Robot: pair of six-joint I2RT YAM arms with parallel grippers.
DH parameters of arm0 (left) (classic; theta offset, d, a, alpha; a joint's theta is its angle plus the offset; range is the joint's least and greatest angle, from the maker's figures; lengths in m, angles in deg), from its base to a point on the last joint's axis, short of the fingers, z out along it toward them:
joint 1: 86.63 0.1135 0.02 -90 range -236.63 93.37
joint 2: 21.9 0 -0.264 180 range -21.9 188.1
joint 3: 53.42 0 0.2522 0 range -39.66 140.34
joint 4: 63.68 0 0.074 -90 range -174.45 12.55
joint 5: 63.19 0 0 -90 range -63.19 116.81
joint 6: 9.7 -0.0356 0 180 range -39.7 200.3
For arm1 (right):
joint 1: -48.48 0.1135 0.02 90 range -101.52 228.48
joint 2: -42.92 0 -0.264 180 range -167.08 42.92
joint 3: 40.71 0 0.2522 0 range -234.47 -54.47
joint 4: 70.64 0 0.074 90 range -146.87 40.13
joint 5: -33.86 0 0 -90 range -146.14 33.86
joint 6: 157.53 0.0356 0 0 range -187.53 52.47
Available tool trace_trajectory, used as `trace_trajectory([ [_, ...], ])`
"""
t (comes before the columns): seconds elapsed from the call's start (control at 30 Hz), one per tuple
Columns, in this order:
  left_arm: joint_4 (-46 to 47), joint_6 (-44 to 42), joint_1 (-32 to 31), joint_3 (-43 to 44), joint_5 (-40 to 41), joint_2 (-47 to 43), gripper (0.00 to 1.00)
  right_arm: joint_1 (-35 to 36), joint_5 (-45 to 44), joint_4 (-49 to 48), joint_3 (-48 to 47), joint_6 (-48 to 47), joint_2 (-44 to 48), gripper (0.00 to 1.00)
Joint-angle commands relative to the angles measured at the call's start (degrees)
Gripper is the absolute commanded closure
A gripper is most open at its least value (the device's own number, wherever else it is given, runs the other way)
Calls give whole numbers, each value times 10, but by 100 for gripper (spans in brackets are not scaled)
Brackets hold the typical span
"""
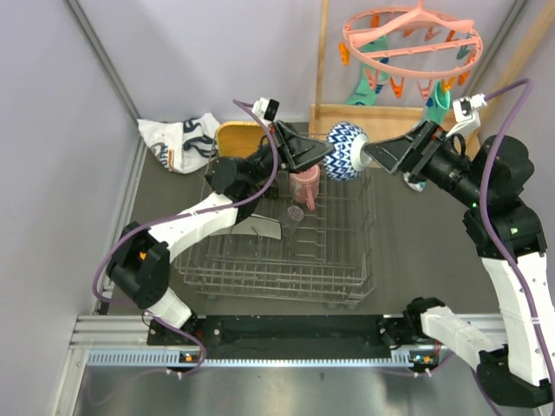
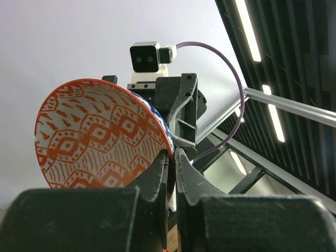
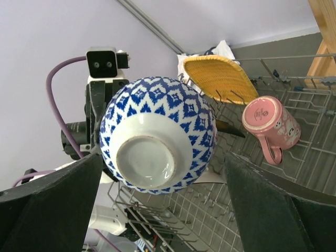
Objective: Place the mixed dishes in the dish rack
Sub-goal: Pass the bowl from the left arm to the right
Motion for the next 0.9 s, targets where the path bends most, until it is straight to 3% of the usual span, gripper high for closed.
trace_trajectory([
  [0.0,37,-10,-5,22,3,6,100,0,8,-14,-6,-10,5,4],
  [0.87,16,-21,-11,74,3,33,100,0,-5,23,1,-27,3,10],
])
